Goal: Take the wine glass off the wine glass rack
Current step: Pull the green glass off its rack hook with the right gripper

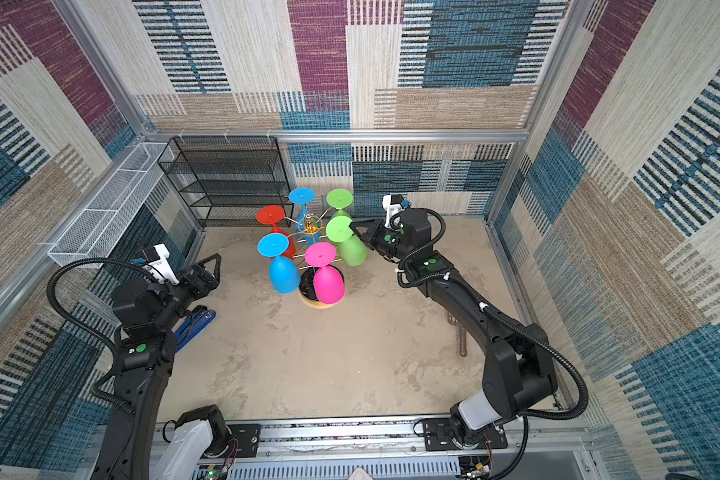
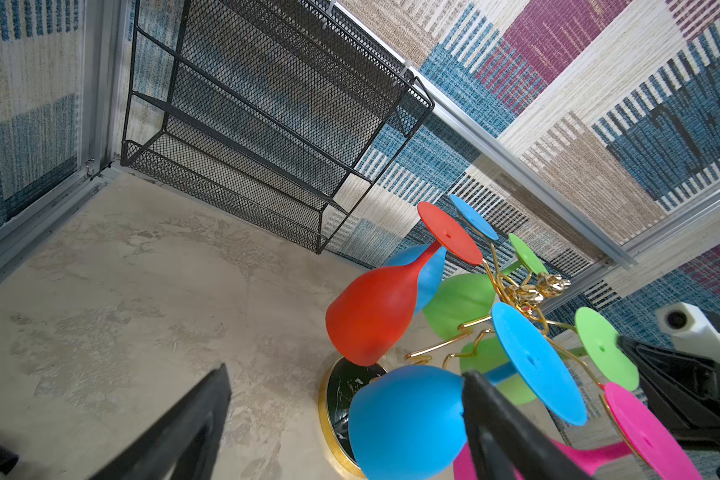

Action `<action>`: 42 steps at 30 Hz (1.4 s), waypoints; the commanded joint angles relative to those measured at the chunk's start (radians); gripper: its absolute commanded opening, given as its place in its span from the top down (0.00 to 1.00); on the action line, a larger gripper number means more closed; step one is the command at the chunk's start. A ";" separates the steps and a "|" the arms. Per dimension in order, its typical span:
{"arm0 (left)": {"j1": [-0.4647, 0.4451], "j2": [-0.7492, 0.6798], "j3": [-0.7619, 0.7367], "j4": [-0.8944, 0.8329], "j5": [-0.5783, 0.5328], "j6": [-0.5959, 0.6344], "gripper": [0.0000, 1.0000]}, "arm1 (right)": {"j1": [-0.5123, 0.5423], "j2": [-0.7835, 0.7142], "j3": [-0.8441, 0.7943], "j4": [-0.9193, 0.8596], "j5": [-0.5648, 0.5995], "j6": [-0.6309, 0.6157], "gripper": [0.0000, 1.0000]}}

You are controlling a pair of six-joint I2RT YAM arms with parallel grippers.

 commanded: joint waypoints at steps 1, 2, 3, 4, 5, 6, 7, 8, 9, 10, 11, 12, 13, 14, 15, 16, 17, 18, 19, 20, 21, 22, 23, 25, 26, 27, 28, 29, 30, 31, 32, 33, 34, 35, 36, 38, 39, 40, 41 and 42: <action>0.002 -0.004 -0.002 0.036 0.008 -0.003 0.11 | 0.003 0.006 0.013 0.034 -0.027 0.003 1.00; 0.003 -0.003 -0.001 0.035 0.008 -0.003 0.11 | 0.004 0.006 0.014 0.033 -0.028 0.002 1.00; 0.003 -0.002 -0.002 0.036 0.008 -0.003 0.11 | 0.005 0.006 0.016 0.031 -0.028 0.000 1.00; 0.003 -0.005 -0.001 0.036 0.007 -0.004 0.11 | 0.004 0.006 0.018 0.028 -0.031 -0.004 1.00; 0.003 -0.005 -0.002 0.037 0.008 -0.005 0.11 | 0.004 0.007 0.019 0.026 -0.033 -0.004 1.00; 0.003 -0.005 -0.001 0.037 0.008 -0.005 0.11 | 0.004 0.005 0.019 0.027 -0.036 -0.006 1.00; 0.002 -0.006 -0.001 0.038 0.008 -0.006 0.11 | 0.004 0.005 0.019 0.027 -0.038 -0.004 1.00; 0.002 -0.006 -0.003 0.038 0.008 -0.006 0.11 | 0.007 0.004 0.021 0.029 -0.039 -0.005 1.00; 0.003 -0.006 -0.002 0.040 0.008 -0.006 0.11 | 0.005 0.003 0.022 0.029 -0.039 -0.004 1.00; 0.003 -0.005 -0.002 0.040 0.008 -0.006 0.11 | 0.007 0.000 0.024 0.030 -0.037 -0.005 1.00; 0.002 -0.006 -0.003 0.041 0.008 -0.007 0.11 | 0.006 -0.002 0.025 0.033 -0.036 -0.005 1.00; 0.003 -0.006 -0.003 0.041 0.007 -0.007 0.11 | 0.005 -0.001 0.027 0.038 -0.038 -0.003 1.00; 0.003 -0.006 -0.004 0.041 0.010 -0.007 0.11 | 0.006 -0.001 0.030 0.039 -0.039 -0.001 1.00; 0.003 -0.006 -0.005 0.041 0.009 -0.007 0.11 | 0.006 0.001 0.033 0.042 -0.039 0.000 1.00; 0.003 -0.006 -0.005 0.042 0.009 -0.007 0.11 | 0.006 0.004 0.036 0.044 -0.040 0.002 1.00; 0.003 -0.006 -0.004 0.042 0.010 -0.007 0.11 | 0.005 0.006 0.040 0.044 -0.041 0.002 1.00; 0.003 -0.007 -0.004 0.042 0.009 -0.007 0.11 | 0.007 0.009 0.042 0.049 -0.042 0.003 1.00; 0.003 -0.007 -0.004 0.041 0.008 -0.006 0.11 | 0.006 0.011 0.044 0.052 -0.044 0.007 1.00; 0.003 -0.007 -0.003 0.041 0.008 -0.006 0.11 | 0.006 0.014 0.046 0.055 -0.045 0.009 1.00; 0.003 -0.006 -0.005 0.041 0.008 -0.006 0.11 | 0.007 0.018 0.048 0.057 -0.047 0.012 1.00; 0.003 -0.006 -0.003 0.040 0.007 -0.005 0.11 | 0.007 0.020 0.048 0.060 -0.048 0.013 1.00; 0.002 -0.006 -0.003 0.040 0.007 -0.005 0.11 | 0.008 0.022 0.050 0.061 -0.049 0.014 1.00; 0.002 -0.006 -0.003 0.040 0.006 -0.005 0.11 | 0.009 0.024 0.053 0.060 -0.050 0.014 1.00; 0.003 -0.006 -0.004 0.040 0.005 -0.003 0.11 | 0.010 0.025 0.057 0.057 -0.051 0.013 1.00; 0.002 -0.006 -0.004 0.038 0.004 -0.003 0.11 | 0.012 0.027 0.062 0.053 -0.051 0.008 1.00; 0.003 -0.006 -0.003 0.038 0.005 -0.003 0.11 | 0.014 0.030 0.065 0.047 -0.050 0.007 1.00; 0.003 -0.006 -0.003 0.041 0.007 -0.003 0.11 | 0.014 0.030 0.068 0.044 -0.049 0.005 1.00; 0.001 -0.006 -0.003 0.038 0.006 -0.003 0.11 | 0.013 0.033 0.070 0.043 -0.048 0.003 1.00; 0.003 -0.006 -0.003 0.038 0.005 -0.003 0.11 | 0.014 0.035 0.070 0.043 -0.047 0.003 1.00; 0.002 -0.006 -0.004 0.037 0.006 -0.003 0.11 | 0.015 0.036 0.072 0.043 -0.048 0.003 1.00; 0.003 -0.006 -0.002 0.039 0.004 -0.003 0.11 | 0.015 0.039 0.074 0.042 -0.048 0.002 1.00; 0.002 -0.006 -0.003 0.039 0.004 -0.003 0.11 | 0.015 0.041 0.077 0.040 -0.048 0.003 1.00; 0.003 -0.006 -0.004 0.038 0.005 -0.002 0.11 | 0.017 0.042 0.079 0.038 -0.050 0.003 1.00; 0.002 -0.006 -0.003 0.039 0.004 -0.001 0.11 | 0.017 0.043 0.080 0.037 -0.050 0.002 1.00; 0.003 -0.007 -0.004 0.038 0.005 -0.002 0.11 | 0.018 0.046 0.083 0.035 -0.048 0.000 1.00; 0.003 -0.007 -0.003 0.039 0.004 -0.002 0.11 | 0.019 0.050 0.090 0.025 -0.047 -0.006 1.00; 0.003 -0.009 -0.003 0.037 0.005 -0.001 0.11 | 0.021 0.054 0.094 0.021 -0.048 -0.008 1.00; 0.002 -0.009 -0.004 0.039 0.004 -0.001 0.11 | 0.021 0.057 0.096 0.018 -0.048 -0.009 1.00; 0.002 -0.011 -0.003 0.036 0.004 -0.001 0.11 | 0.022 0.060 0.098 0.017 -0.048 -0.010 1.00; 0.003 -0.011 -0.004 0.037 0.003 0.000 0.11 | 0.023 0.063 0.098 0.014 -0.047 -0.012 1.00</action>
